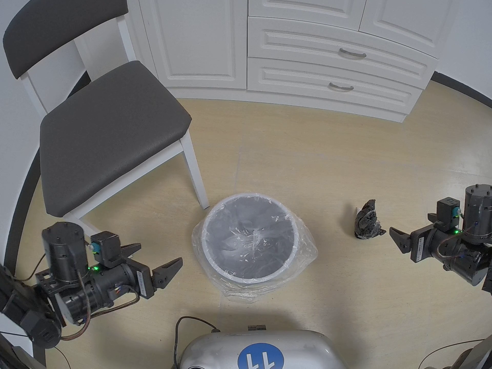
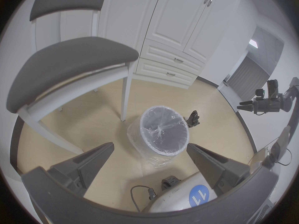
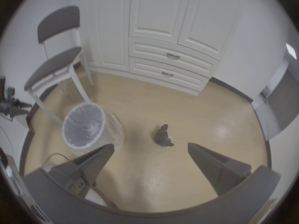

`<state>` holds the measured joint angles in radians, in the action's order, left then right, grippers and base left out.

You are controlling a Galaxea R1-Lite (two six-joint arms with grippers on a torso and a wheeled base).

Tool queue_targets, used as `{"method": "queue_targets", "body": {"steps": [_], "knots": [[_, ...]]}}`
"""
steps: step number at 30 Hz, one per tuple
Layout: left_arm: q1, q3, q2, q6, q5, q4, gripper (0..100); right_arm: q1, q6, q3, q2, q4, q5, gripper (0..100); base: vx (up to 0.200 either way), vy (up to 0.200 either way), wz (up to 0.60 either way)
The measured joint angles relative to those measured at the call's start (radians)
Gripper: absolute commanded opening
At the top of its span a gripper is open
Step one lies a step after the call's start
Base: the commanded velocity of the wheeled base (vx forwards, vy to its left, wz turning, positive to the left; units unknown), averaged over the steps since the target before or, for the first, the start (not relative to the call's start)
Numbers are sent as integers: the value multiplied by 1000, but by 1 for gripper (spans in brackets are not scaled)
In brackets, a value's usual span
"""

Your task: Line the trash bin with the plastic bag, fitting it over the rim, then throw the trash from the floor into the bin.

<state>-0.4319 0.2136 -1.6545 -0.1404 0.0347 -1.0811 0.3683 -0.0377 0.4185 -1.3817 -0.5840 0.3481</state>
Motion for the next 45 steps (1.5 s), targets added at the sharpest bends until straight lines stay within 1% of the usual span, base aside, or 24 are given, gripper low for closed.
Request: {"method": "queue_targets", "body": {"steps": [4, 7, 9, 12, 16, 21, 23, 25, 27, 29, 30, 35, 45], "knots": [[-3, -41, 131, 0, 0, 71, 100, -4, 65, -1, 52, 37, -19, 100, 0, 0, 0], [-5, -49, 225, 0, 0, 160, 100, -24, 82, -6, 78, 65, -24, 100, 0, 0, 0], [-7, -39, 278, 0, 1, 217, 100, -52, 86, -1, 88, 97, -27, 100, 0, 0, 0], [-13, -6, 348, -1, 1, 290, 100, -104, 90, 33, 96, 196, -33, 100, 0, 0, 0], [-20, 56, 413, 0, 1, 394, 100, -151, 108, 147, 89, 358, -52, 100, 0, 0, 0], [-25, 166, 478, -1, 1, 555, 100, -192, 153, 354, 51, 526, -132, 100, 0, 0, 0], [-27, 210, 499, -1, 1, 598, 100, -210, 162, 422, 25, 568, -187, 100, 0, 0, 0], [-30, 249, 517, 0, 0, 629, 100, -236, 164, 483, -15, 586, -279, 100, 0, 0, 0], [-35, 270, 529, 2, -2, 650, 100, -256, 167, 520, -57, 593, -347, 100, 0, 0, 0], [-39, 291, 541, 4, -6, 663, 100, -278, 179, 556, -109, 591, -401, 100, 0, 0, 0], [-40, 298, 545, 5, -7, 669, 100, -286, 188, 570, -131, 586, -413, 100, 0, 0, 0], [-42, 321, 561, 10, -10, 684, 100, -317, 229, 625, -248, 552, -430, 100, 0, 0, 0], [-42, 329, 563, 11, -11, 684, 100, -351, 244, 694, -449, 538, -432, 100, 0, 0, 0]]}}
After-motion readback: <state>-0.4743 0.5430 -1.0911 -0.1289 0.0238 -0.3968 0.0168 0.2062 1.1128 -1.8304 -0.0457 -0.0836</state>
